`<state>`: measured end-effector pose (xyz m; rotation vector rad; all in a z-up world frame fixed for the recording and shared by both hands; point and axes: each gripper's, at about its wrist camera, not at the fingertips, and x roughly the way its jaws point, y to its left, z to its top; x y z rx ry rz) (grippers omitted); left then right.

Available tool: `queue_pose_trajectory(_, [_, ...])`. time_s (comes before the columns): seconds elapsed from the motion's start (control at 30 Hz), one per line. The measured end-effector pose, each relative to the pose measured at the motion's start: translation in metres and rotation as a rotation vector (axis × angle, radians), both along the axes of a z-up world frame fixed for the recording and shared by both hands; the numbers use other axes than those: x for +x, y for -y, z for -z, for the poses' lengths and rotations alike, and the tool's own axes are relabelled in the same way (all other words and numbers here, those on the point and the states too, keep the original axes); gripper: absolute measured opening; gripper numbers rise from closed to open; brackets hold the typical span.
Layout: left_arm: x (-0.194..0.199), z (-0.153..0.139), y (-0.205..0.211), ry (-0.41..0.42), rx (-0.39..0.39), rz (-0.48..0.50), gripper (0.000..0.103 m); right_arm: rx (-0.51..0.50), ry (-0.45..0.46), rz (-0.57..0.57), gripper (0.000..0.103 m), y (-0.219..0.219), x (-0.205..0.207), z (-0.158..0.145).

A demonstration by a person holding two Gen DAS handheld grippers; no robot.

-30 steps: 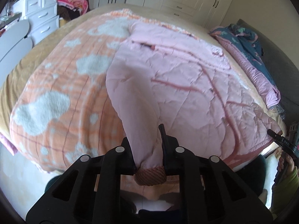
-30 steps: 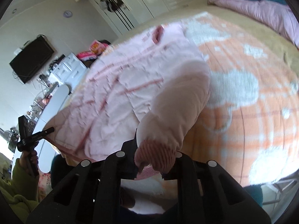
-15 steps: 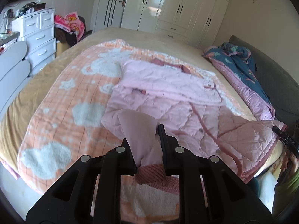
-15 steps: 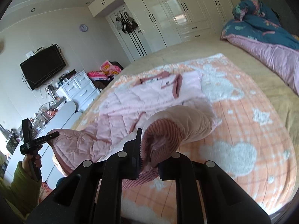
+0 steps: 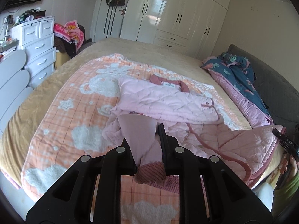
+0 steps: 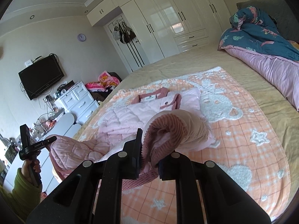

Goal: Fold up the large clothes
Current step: 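Lift the hem with both tools and fold it toward the collar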

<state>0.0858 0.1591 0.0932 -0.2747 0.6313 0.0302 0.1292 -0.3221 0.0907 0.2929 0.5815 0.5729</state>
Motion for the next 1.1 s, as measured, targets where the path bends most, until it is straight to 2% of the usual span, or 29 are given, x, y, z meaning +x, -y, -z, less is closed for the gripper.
queue_pose_trajectory(0.67, [0.064,-0.047,0.003,0.067,0.071,-0.033,0.011,-0.012,0.031,0.029,0.012,-0.013,0.069,-0.045])
queue_pose_trajectory(1.1, [0.108,-0.05,-0.007,0.053,0.095,-0.072,0.011,-0.072,0.019,0.021,0.012,-0.033,0.118,-0.064])
